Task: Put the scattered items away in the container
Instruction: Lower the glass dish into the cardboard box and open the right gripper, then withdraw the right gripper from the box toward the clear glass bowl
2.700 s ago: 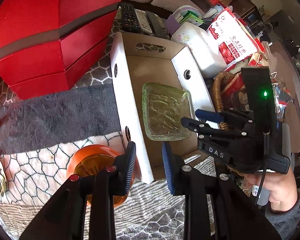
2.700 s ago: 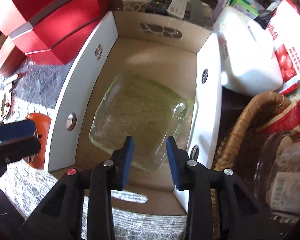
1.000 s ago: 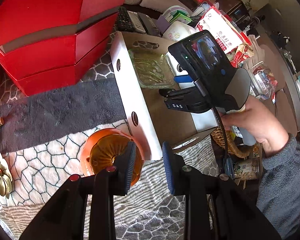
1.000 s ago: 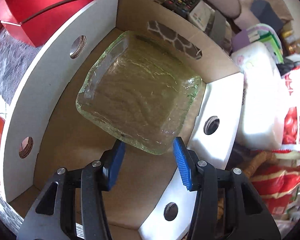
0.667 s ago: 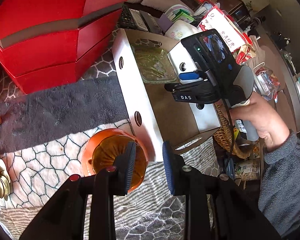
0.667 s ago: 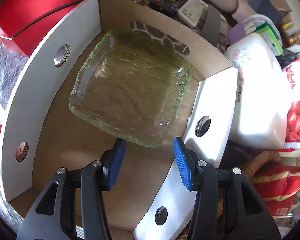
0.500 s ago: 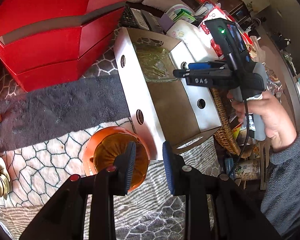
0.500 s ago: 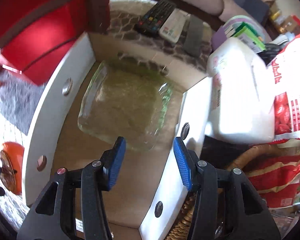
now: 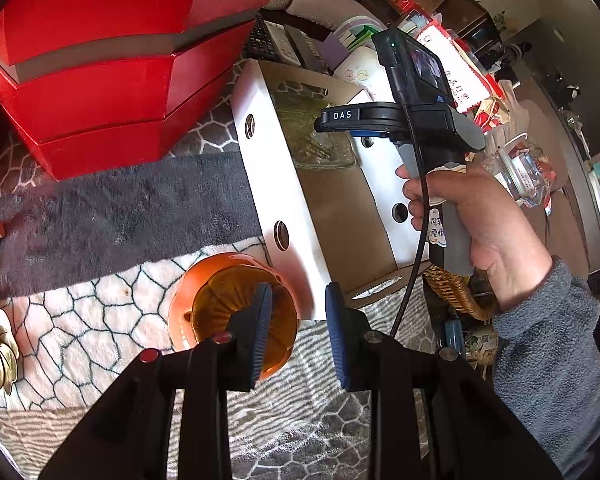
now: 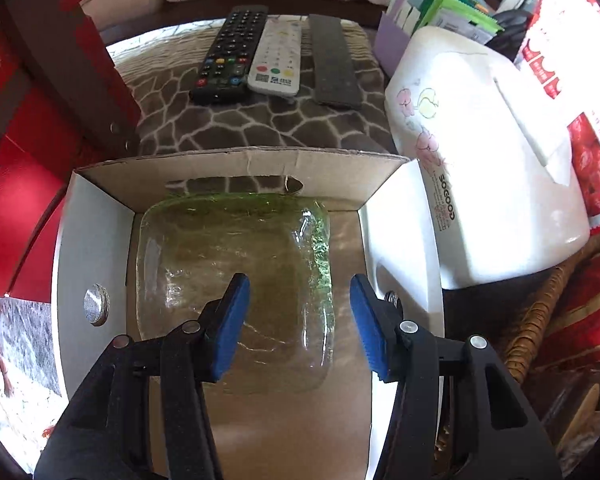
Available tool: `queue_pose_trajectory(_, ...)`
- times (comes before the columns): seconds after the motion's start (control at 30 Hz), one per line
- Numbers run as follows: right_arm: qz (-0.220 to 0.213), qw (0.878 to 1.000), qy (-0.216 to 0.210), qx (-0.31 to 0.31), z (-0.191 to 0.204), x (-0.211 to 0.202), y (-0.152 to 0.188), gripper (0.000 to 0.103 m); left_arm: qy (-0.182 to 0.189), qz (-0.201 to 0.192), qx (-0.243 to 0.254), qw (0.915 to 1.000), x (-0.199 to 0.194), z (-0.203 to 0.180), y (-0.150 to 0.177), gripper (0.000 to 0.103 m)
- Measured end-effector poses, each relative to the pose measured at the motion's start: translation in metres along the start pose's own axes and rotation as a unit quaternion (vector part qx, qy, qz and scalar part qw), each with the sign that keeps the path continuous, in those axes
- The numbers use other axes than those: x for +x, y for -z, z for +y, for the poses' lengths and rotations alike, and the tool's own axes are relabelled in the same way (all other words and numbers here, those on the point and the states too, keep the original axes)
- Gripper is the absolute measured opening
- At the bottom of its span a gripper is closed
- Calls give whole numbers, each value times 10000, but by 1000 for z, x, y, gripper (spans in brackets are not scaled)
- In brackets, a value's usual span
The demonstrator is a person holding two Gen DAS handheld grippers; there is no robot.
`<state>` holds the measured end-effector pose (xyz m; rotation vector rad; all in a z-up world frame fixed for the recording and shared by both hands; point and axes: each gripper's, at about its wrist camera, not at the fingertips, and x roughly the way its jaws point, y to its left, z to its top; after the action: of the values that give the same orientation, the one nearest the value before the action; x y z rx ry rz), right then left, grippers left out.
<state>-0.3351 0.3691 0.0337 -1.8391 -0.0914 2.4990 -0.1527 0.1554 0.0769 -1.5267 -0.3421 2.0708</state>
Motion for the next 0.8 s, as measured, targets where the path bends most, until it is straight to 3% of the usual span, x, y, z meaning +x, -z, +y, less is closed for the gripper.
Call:
queue_pose_trajectory(0.13,53,9999,105,-101,1,-2,3,41,-4,17,-4,10000,2,2,0,28)
queue_pose_trajectory(0.23,-131,9999,-60,-78,-2,-19,8,49,-17,-15,-9,10000,1,3,1,28)
queue_pose_trajectory(0.33,-220,9993,89,-296,2,-27,10,50,-201,-126,9,9997,-4,5,1,28)
queue_pose_trajectory(0.4,-159,9990,234,-341,4,-25,11,49,-162,-149,-59,9997,-8,8,1,28)
queue_pose_trajectory(0.6,-96,9998,1,-186,5,-13,13,46,-193,-465,-47,9987,-31,13,9,28)
queue_pose_trajectory(0.8,-54,9999,13,-114,7,-6,16,47,-100,-439,-46,9990,-28,13,18,28)
